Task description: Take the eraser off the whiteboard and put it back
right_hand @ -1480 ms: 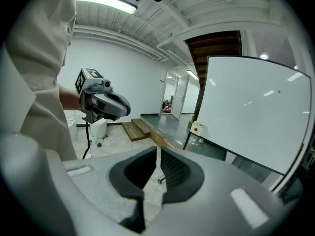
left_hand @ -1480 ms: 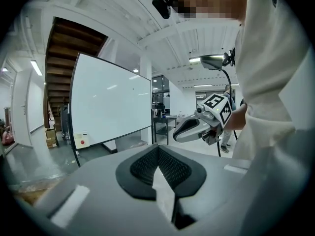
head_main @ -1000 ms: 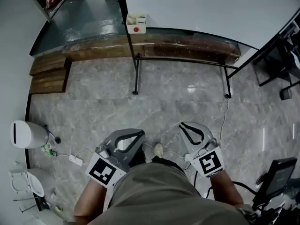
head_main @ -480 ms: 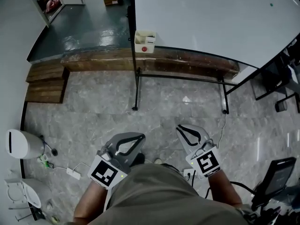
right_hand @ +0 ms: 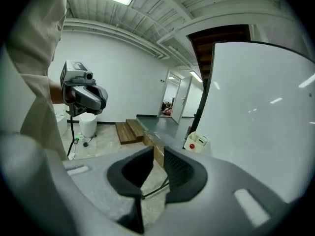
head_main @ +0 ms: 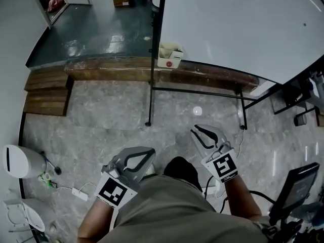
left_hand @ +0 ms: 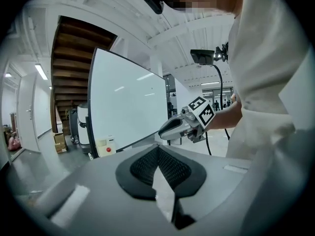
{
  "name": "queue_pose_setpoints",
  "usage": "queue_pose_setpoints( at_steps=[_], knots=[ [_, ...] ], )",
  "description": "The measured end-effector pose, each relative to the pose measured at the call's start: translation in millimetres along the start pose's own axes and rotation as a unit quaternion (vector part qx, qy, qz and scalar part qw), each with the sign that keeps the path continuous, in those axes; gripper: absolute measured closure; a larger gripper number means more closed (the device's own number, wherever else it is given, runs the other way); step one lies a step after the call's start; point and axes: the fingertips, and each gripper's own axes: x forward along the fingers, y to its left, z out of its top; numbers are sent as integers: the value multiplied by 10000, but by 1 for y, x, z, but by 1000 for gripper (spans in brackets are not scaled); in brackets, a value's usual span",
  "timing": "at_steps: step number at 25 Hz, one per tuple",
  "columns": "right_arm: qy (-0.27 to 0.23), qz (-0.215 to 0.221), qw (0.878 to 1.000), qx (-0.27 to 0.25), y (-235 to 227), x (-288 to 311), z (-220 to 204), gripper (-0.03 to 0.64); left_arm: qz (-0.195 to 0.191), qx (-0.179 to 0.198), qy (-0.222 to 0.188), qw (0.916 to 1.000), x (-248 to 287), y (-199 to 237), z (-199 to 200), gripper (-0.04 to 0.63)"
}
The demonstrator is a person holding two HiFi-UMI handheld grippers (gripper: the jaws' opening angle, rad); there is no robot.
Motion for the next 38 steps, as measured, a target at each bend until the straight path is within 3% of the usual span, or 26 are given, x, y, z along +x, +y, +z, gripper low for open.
queue_pose_setpoints(
  at_steps=[6,9,17,24,29,32,35,38],
  knots=[
    [64,137,9997,-168,-28,42,-4,554,284,-107,-11,9995,0,29,-8,589],
    [-4,252,9991,-341,-52,62,-4,550,508,-370,-4,9980,10,45,-9,589],
    [-76,602,9954,-739,-144,129,-9,516,1074,-717,142,9915,63,94,4,581],
    [-194,925,9902,-1024,-211,192,-14,483,1320,-696,330,9883,117,132,9,566],
    [-144,1198,9855,-1196,-238,233,-27,450,1416,-437,440,9880,147,150,12,560],
    [-71,1409,9817,-1281,-243,255,-33,434,1677,-751,544,9815,153,160,8,557],
    [-58,1619,9780,-1316,-244,274,-34,416,1827,-755,635,9782,156,169,8,557],
    [-66,1847,9731,-1377,-242,291,-38,407,2046,-987,716,9712,157,175,2,557]
  ],
)
